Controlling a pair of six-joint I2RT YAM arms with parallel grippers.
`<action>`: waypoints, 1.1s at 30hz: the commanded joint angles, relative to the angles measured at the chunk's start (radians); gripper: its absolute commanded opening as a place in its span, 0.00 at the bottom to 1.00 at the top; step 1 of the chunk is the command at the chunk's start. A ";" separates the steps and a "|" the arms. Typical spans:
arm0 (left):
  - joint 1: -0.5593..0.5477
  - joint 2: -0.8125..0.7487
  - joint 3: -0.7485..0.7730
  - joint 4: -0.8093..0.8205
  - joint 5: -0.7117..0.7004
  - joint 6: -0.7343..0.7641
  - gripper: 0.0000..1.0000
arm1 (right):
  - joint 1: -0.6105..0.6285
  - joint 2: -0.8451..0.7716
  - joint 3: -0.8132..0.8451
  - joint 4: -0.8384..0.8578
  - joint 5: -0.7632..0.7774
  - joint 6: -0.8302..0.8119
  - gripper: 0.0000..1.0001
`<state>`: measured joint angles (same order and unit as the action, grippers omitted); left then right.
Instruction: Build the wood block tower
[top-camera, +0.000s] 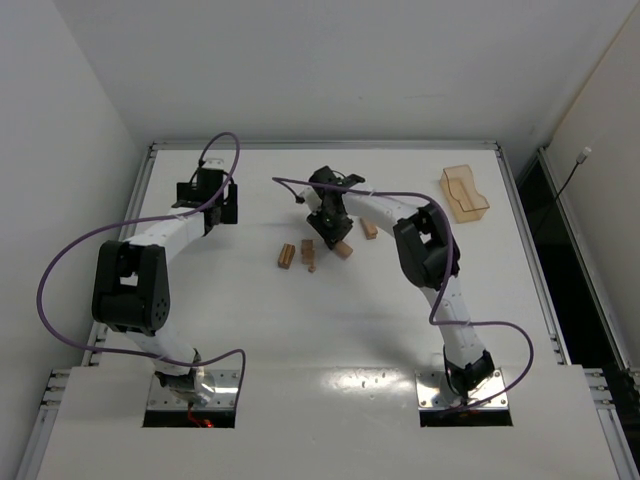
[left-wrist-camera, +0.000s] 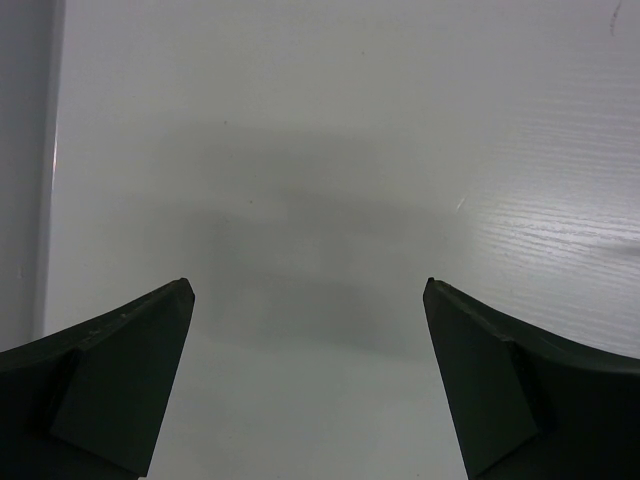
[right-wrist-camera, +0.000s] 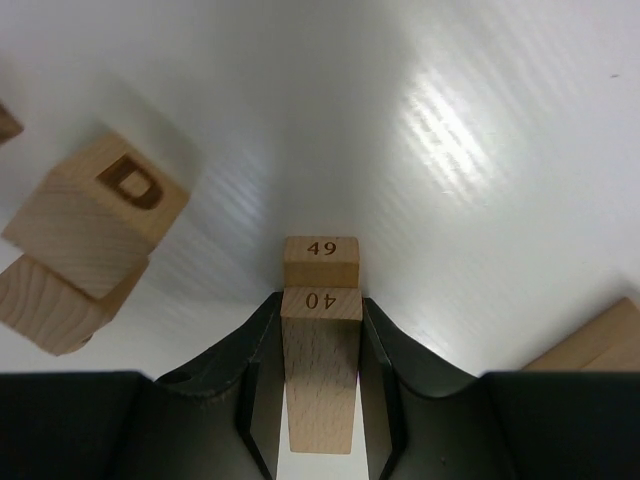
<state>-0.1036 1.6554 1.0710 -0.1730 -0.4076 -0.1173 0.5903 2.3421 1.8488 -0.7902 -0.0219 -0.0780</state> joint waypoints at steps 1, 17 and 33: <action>0.012 0.000 0.032 0.029 0.004 -0.015 0.99 | -0.023 0.045 0.053 -0.015 0.051 0.035 0.00; 0.012 0.009 0.041 0.029 0.013 -0.015 0.99 | -0.109 0.091 0.150 0.040 0.109 0.156 0.00; 0.012 0.018 0.061 0.020 0.013 -0.015 0.99 | -0.099 0.120 0.161 0.059 0.155 0.225 0.23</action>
<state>-0.1032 1.6718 1.0904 -0.1753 -0.4030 -0.1173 0.4843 2.4298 1.9999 -0.7654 0.1101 0.1238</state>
